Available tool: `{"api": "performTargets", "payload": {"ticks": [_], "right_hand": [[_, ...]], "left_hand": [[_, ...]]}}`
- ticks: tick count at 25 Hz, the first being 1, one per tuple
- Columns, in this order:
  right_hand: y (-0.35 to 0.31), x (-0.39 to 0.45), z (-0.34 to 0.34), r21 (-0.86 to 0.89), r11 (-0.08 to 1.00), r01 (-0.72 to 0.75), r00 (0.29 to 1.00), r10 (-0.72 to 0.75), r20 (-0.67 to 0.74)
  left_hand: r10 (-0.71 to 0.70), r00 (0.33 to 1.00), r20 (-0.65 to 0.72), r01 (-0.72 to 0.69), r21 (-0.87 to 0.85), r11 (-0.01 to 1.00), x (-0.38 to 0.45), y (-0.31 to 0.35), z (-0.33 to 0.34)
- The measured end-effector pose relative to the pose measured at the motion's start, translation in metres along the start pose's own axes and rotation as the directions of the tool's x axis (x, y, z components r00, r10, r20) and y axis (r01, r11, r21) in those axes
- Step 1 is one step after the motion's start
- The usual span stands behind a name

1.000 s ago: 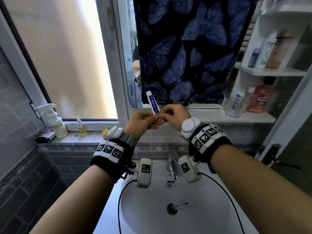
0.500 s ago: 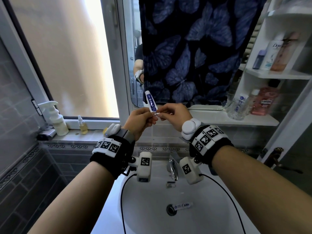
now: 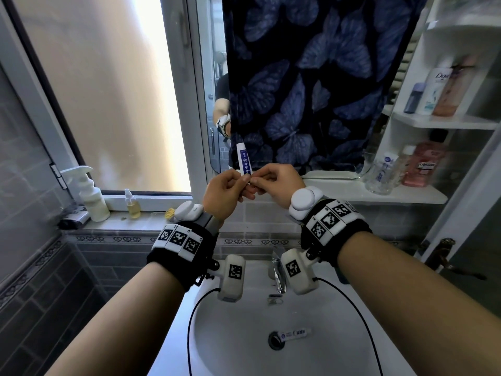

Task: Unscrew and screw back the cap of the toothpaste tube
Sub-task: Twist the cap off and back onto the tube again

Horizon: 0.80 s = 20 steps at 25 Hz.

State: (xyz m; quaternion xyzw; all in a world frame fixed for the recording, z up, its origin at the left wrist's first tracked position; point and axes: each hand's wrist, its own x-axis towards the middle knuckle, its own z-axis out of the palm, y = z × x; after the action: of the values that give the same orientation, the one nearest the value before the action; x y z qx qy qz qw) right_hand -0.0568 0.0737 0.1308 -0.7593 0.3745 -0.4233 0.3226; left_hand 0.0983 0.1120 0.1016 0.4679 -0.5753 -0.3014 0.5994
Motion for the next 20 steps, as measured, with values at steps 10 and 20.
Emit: {"api": "performTargets", "payload": {"ticks": [10, 20], "right_hand": [[0.006, -0.004, 0.004, 0.123, 0.991, -0.057, 0.996, 0.048, 0.074], [0.008, -0.014, 0.000, -0.243, 0.946, 0.217, 0.976, -0.215, 0.037]], "left_hand": [[-0.011, 0.998, -0.054, 0.010, -0.021, 1.000, -0.009, -0.016, 0.003], [-0.395, 0.919, 0.012, 0.369, -0.383, 0.847, -0.003, -0.013, 0.002]]}}
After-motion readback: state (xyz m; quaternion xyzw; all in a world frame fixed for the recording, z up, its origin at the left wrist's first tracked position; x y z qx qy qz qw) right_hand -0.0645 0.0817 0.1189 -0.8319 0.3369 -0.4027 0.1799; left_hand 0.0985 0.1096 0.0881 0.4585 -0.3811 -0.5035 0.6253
